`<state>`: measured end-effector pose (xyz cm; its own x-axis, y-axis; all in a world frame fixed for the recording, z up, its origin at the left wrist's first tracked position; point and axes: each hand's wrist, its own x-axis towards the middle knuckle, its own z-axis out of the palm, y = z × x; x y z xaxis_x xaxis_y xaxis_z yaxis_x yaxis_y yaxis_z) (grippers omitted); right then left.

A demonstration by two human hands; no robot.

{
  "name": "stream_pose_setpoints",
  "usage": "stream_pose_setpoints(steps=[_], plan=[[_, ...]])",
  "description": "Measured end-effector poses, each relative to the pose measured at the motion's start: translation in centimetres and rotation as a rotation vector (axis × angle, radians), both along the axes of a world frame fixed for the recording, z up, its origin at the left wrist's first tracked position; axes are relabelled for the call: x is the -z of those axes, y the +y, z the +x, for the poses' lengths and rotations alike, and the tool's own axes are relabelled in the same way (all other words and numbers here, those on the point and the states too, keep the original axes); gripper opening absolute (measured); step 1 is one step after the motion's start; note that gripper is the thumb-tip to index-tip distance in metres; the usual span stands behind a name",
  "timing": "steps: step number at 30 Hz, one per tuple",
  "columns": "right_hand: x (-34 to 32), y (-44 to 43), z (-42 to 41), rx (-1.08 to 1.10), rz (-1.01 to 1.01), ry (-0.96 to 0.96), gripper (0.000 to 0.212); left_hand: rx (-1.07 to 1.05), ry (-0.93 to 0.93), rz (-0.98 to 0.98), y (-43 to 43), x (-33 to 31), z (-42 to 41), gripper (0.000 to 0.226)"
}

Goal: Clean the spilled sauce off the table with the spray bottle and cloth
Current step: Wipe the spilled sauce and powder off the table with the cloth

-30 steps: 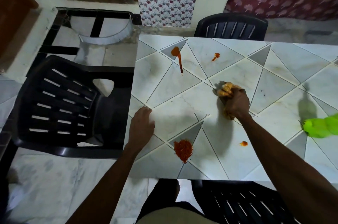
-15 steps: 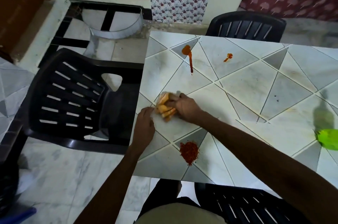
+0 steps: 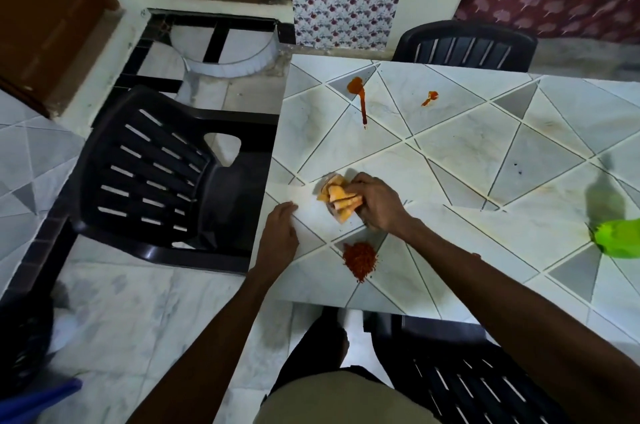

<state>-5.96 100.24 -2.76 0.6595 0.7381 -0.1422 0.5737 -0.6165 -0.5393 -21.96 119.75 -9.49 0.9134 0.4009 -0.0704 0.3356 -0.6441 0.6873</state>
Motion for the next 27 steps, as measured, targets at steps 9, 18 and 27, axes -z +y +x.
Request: stream_pose_setpoints(steps=[9, 18, 27], plan=[[0.8, 3.7, -6.7, -0.495, -0.293, -0.158, 0.043, -0.089, -0.033, -0.109, -0.7, -1.0, -4.8, 0.056], [-0.8, 1.1, -6.0, -0.662, -0.309, -0.362, 0.024, -0.12, 0.015, -0.08, -1.6, -0.2, -5.3, 0.053], [-1.8, 0.5, -0.8, -0.001, -0.34, -0.156, 0.04, -0.067, 0.024, -0.064, -3.7, -1.2, -2.7, 0.038]])
